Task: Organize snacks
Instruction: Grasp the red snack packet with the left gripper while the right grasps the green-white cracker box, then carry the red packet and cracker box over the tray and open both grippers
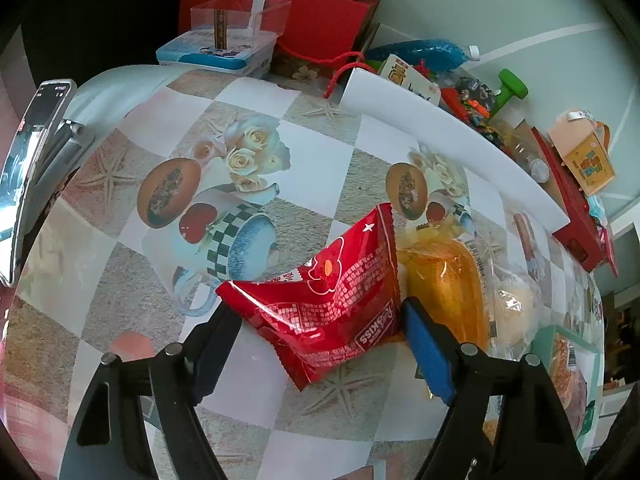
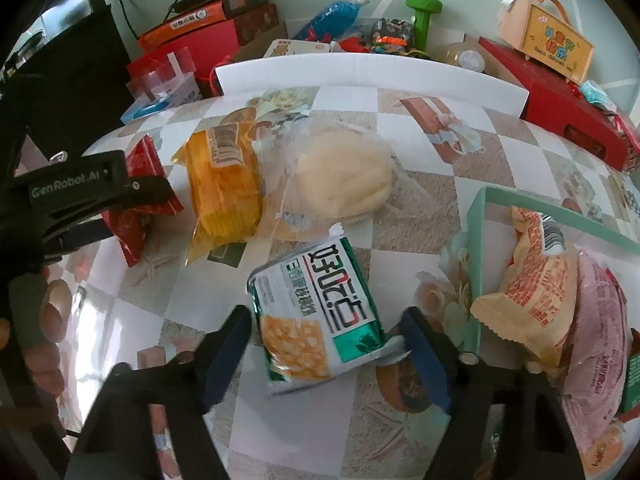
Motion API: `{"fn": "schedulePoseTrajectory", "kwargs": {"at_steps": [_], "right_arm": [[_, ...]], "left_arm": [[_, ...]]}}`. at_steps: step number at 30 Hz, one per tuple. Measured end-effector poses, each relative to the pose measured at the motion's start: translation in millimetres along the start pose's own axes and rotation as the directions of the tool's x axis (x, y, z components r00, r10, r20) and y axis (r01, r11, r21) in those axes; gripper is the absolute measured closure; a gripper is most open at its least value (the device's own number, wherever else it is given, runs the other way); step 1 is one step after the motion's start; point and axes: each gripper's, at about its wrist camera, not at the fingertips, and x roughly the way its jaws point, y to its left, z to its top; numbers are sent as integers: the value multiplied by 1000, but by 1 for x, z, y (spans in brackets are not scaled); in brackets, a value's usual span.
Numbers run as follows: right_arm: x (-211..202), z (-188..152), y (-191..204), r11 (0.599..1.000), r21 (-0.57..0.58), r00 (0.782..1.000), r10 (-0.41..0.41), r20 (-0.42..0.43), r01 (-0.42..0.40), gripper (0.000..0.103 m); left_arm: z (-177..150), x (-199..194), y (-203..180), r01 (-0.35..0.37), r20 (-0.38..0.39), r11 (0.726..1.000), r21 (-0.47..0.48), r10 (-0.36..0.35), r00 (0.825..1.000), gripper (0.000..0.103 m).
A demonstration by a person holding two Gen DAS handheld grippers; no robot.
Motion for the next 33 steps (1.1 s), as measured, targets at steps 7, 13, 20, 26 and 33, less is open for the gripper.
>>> {"fn": "schedulePoseTrajectory", "kwargs": {"at_steps": [7,13,20,26,33], "right_arm": [[-2,-2,-3,1000,1,1000,14,0,-14,41],[-7,-1,-6,1000,6,1000,24,10,-24,52],[-15,2,-9,999,16,999,39,26,-39,51],[-30,5,-9,999,14,997,52,65,-53,51],[-52,9,-10,998,17,992,51,119,-53,51]], "left_arm": [[1,-4,-5,-4,-2,1000,28,4,1000,33],[1,-11,-10,-11,12,999,47,11,1000,33],[3,-22,-14,-15,34,998,61,12,999,33],[4,-34,-18,-17,57,997,73,13,998,33],[6,-50,-24,-15,93,996,83,7,996,33]]}}
